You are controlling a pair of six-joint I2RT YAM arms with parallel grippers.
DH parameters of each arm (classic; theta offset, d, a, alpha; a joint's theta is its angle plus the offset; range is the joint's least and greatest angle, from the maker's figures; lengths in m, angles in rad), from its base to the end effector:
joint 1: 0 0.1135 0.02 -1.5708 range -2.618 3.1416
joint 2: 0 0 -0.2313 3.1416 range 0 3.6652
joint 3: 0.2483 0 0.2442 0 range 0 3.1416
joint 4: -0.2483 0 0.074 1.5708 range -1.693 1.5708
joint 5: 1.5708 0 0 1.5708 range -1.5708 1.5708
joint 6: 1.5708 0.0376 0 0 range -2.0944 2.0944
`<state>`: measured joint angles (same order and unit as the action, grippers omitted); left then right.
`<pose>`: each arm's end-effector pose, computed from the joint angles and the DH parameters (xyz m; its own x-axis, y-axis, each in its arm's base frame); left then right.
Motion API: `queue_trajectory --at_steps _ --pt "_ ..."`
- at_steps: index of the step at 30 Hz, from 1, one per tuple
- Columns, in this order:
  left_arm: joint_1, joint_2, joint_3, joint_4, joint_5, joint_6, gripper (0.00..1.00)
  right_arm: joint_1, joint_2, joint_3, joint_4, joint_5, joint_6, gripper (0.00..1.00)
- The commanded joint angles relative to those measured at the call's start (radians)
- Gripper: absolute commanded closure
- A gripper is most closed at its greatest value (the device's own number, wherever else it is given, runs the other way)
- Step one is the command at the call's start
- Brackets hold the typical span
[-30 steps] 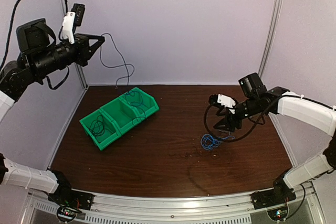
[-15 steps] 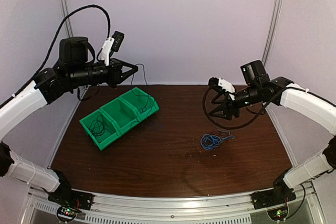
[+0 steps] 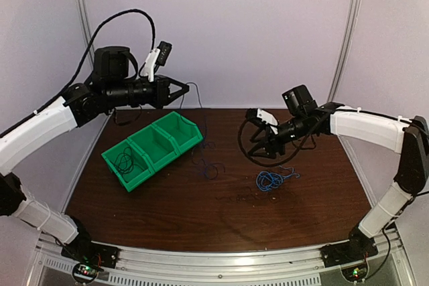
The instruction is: Untangle the cables
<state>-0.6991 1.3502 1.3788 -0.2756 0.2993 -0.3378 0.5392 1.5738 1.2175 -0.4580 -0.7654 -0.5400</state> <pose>0.2308 -0.2085 0.3791 -0.4529 -0.0330 -0.8910 0.7246 0.5686 -0.3894 0.2723 0.1933 0.2449 -0.1351 -0.5129 -0.8478 -0.9884 0.1294 0.0793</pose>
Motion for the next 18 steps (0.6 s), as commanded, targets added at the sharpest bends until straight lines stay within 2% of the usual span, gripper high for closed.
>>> queue_trajectory --at_steps 1,8,14,18 --pt "0.006 0.018 0.099 0.068 0.015 -0.037 1.00 0.004 0.016 -0.002 -0.007 -0.024 -0.032 0.39" --pt "0.006 0.066 0.155 0.064 0.021 -0.070 1.00 0.004 0.045 0.004 -0.021 -0.038 -0.019 0.39" --pt "0.006 0.112 0.207 0.061 0.024 -0.127 1.00 0.007 0.099 0.077 -0.133 -0.042 -0.058 0.38" --pt "-0.005 0.091 0.174 0.092 -0.015 -0.156 1.00 0.007 0.127 0.122 -0.088 -0.063 -0.024 0.38"
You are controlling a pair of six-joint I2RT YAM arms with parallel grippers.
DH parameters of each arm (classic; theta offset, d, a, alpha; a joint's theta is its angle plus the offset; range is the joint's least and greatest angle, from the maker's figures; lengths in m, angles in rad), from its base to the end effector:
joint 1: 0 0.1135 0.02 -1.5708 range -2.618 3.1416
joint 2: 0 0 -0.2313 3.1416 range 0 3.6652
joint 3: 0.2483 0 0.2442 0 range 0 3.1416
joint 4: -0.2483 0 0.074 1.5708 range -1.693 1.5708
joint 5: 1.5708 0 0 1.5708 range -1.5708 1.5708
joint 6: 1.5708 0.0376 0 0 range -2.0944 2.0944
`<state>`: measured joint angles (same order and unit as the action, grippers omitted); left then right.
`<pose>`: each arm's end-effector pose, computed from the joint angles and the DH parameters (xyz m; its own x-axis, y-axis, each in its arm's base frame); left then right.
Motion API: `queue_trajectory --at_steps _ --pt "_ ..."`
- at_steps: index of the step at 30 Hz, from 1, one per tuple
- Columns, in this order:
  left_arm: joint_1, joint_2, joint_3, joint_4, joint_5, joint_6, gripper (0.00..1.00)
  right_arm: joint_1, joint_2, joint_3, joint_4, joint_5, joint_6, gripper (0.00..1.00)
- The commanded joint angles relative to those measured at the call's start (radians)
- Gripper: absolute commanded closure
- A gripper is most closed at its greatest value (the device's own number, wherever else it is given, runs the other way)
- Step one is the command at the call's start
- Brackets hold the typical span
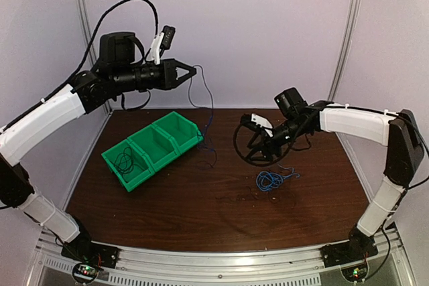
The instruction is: Untangle the cables
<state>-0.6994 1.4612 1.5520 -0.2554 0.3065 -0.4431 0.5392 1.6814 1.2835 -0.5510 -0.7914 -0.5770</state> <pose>0.2478 -0.2233 0.4066 -0.4741 -0.1353 -0.8700 0.7065 0.5312 -0.4676 0.2828 0.2004 0.2254 -0.1937 -0.5627 -0.8037 -0.9810 0.0995 0.1668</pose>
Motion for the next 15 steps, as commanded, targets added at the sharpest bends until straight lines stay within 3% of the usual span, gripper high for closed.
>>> queue_trajectory --at_steps 1,9,15 --pt "-0.005 -0.032 -0.022 0.097 -0.039 -0.065 1.00 0.008 0.018 0.061 0.030 -0.039 0.041 0.38" --pt "-0.005 -0.045 -0.013 0.128 -0.112 -0.142 1.00 0.049 -0.061 -0.032 0.137 0.026 0.084 0.37" --pt "-0.006 -0.044 0.003 0.117 -0.055 -0.177 1.00 0.099 -0.046 -0.067 0.210 0.057 0.112 0.37"
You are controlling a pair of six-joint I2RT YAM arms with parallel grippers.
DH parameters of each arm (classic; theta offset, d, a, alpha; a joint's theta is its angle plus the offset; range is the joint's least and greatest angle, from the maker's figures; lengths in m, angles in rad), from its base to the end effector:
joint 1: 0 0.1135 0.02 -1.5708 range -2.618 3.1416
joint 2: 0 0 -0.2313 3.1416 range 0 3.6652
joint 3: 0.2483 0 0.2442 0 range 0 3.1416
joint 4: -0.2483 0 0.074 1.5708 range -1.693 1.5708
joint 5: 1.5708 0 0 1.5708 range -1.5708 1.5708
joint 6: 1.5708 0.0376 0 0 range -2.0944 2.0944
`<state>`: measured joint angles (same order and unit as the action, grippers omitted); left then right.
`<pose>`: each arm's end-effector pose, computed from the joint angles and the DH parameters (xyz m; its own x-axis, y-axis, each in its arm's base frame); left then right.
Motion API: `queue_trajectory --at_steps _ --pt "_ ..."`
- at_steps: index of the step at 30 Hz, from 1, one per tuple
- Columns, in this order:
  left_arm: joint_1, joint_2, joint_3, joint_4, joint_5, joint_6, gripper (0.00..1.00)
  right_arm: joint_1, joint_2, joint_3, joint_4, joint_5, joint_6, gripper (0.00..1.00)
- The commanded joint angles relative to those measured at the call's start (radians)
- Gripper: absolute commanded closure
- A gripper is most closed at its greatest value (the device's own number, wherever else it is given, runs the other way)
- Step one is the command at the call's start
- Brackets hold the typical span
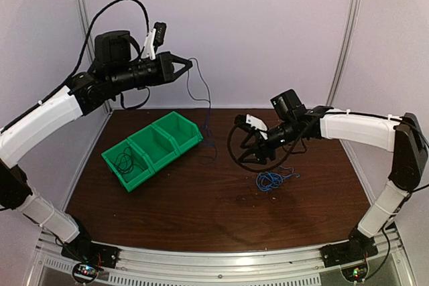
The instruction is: Untangle the cables
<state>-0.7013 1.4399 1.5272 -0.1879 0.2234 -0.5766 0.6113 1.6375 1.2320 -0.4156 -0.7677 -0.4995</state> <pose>0.2471 -0.2196 0.4121 -0.4991 -0.2743 -0.8220 0.6268 0.5407 -0.5611 0.2679 0.2197 0.2321 -0.1427 -0.5209 -0.8416 -0.9898 0.0776 0.1198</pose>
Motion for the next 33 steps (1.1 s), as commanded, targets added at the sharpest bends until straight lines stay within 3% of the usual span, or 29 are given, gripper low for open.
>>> queue_trajectory --at_steps 1,11,18,21,23,26,33 --pt "-0.004 -0.025 0.020 0.052 0.036 -0.050 1.00 0.033 0.006 -0.008 0.084 0.032 0.045 0.37" --pt "-0.010 -0.045 -0.013 0.076 0.065 -0.083 1.00 0.094 0.161 0.079 0.174 0.018 0.088 0.36" --pt "-0.013 -0.049 0.021 0.064 0.076 -0.096 1.00 0.094 0.205 0.059 0.372 0.022 0.186 0.38" --pt "-0.013 -0.050 0.036 0.055 0.073 -0.094 1.00 0.094 0.217 0.055 0.410 -0.010 0.205 0.50" --pt "-0.013 -0.053 0.039 0.052 0.070 -0.095 1.00 0.094 0.223 0.046 0.461 -0.025 0.233 0.66" --pt "-0.013 -0.059 0.044 0.040 0.057 -0.093 1.00 0.092 0.233 0.048 0.488 -0.014 0.269 0.98" --pt "-0.013 -0.073 0.141 -0.070 -0.027 -0.006 1.00 0.062 0.144 -0.068 0.447 0.024 0.197 1.00"
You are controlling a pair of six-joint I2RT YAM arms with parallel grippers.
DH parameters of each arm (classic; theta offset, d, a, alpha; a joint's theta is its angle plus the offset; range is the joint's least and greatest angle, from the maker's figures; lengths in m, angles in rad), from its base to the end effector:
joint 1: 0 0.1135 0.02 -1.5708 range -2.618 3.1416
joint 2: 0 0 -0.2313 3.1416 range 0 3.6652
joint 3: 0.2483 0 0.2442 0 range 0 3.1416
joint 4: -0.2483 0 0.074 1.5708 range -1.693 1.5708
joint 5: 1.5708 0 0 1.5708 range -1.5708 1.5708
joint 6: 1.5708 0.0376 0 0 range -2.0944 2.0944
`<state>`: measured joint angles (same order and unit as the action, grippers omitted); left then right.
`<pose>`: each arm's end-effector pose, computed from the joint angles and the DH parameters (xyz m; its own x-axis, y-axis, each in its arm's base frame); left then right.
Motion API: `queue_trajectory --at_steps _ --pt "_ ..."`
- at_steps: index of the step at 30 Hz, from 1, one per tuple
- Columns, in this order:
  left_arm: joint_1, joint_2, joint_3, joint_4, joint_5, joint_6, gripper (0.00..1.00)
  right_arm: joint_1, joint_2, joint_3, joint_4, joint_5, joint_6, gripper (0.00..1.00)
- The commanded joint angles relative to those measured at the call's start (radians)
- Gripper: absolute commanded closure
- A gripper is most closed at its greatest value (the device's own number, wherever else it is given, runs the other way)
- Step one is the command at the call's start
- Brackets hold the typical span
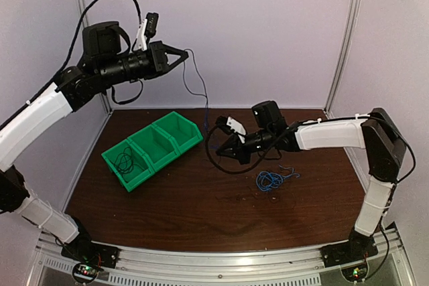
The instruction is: Untangle the cables
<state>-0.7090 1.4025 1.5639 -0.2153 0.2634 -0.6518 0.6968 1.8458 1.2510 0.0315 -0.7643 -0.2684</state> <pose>0.2330 -0.2128 0.4329 -0.5335 -0.3140 -0.7853 0.6318 0.4693 -0.6169 0.2885 0.2754 0.1992 -0.1530 -0.3776 -0.9132 -0.9879 0.0809 0.1321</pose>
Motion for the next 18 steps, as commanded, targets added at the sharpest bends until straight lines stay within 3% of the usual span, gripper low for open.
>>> queue_trajectory --at_steps 1,8,18 --pt "-0.006 -0.041 0.134 -0.067 -0.095 0.092 1.00 -0.043 -0.074 -0.114 -0.005 0.018 -0.036 1.00" --pt "-0.004 -0.051 0.319 -0.223 -0.291 0.243 1.00 -0.133 -0.092 -0.197 -0.025 -0.020 -0.038 1.00" --pt "-0.004 -0.150 0.290 -0.222 -0.502 0.291 1.00 -0.164 -0.067 -0.180 -0.043 -0.040 -0.028 1.00"
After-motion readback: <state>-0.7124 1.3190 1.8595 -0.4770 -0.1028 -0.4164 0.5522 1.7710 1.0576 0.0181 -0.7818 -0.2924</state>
